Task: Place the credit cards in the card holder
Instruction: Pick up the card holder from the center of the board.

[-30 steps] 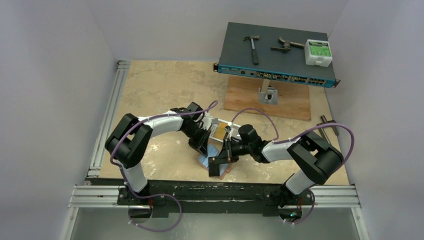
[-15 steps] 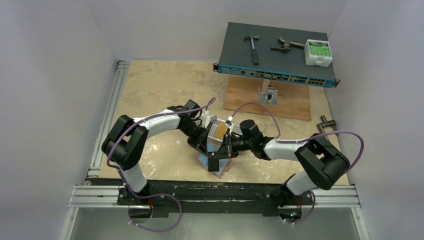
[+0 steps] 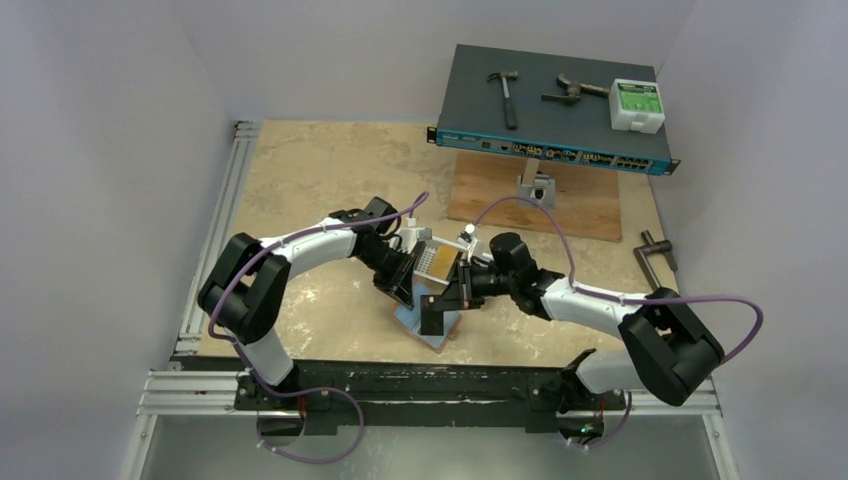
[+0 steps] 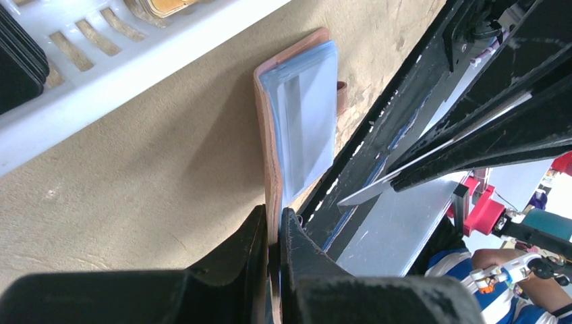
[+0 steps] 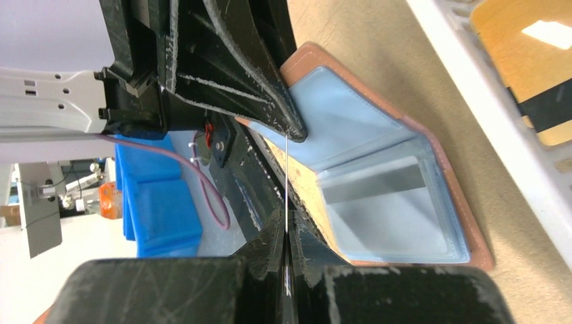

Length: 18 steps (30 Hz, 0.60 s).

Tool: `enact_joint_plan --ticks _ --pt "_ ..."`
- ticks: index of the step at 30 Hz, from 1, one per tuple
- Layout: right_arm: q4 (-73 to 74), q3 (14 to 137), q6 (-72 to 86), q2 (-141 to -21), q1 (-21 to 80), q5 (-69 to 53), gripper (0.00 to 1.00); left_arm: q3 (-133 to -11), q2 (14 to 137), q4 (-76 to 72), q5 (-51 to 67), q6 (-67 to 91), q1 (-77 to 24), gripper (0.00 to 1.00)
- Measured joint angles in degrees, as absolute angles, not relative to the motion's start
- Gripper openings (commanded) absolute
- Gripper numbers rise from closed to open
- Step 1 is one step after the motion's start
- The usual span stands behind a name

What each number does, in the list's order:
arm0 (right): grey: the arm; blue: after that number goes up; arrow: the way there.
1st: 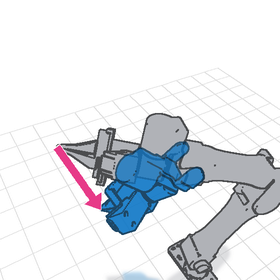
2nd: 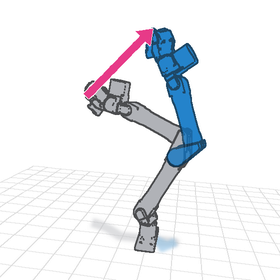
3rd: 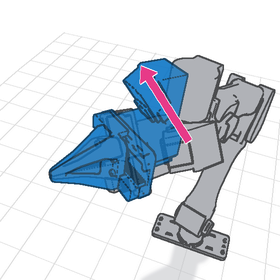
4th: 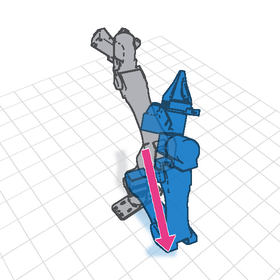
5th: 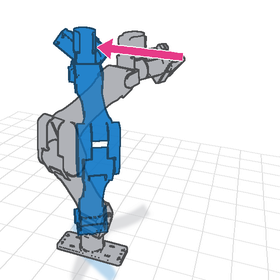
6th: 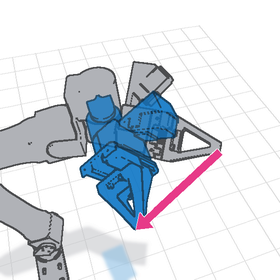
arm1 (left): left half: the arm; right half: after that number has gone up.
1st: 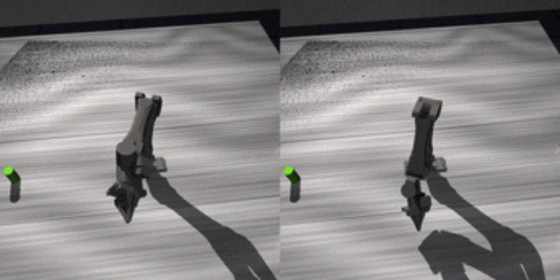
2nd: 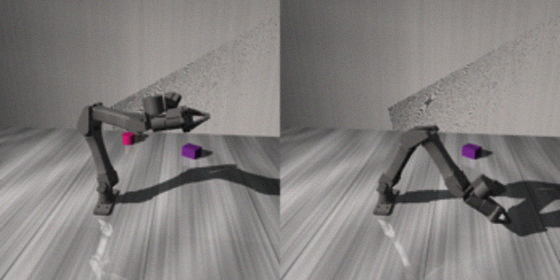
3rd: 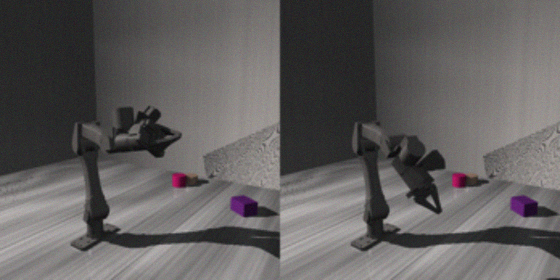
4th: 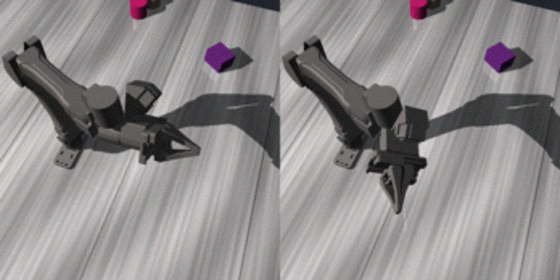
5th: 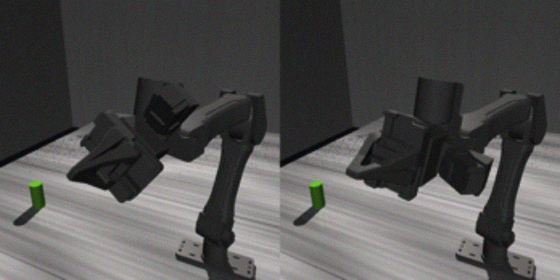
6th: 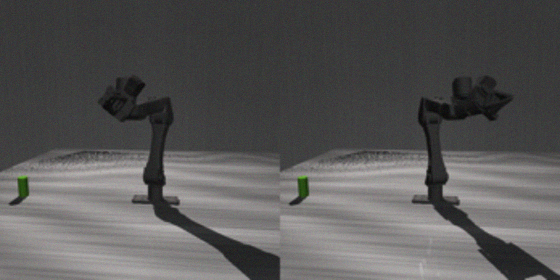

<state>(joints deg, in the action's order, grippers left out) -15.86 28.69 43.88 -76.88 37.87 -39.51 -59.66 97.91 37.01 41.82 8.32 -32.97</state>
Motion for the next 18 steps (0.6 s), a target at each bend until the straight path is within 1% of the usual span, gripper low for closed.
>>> enact_joint_plan --ticks 5,12,18 --pt "-13.2 29.8 43.2 -74.7 37.0 -38.0 0.0 -60.2 97.7 38.4 42.9 7.6 -32.8 0.0" --pt "-12.6 29.8 43.2 -67.2 36.7 -34.6 0.0 -60.3 95.4 38.7 46.2 6.9 -32.7 0.0" --pt "-12.0 29.6 43.2 -60.8 36.7 -29.2 0.0 -60.6 94.6 39.3 49.1 6.1 -32.7 0.0"
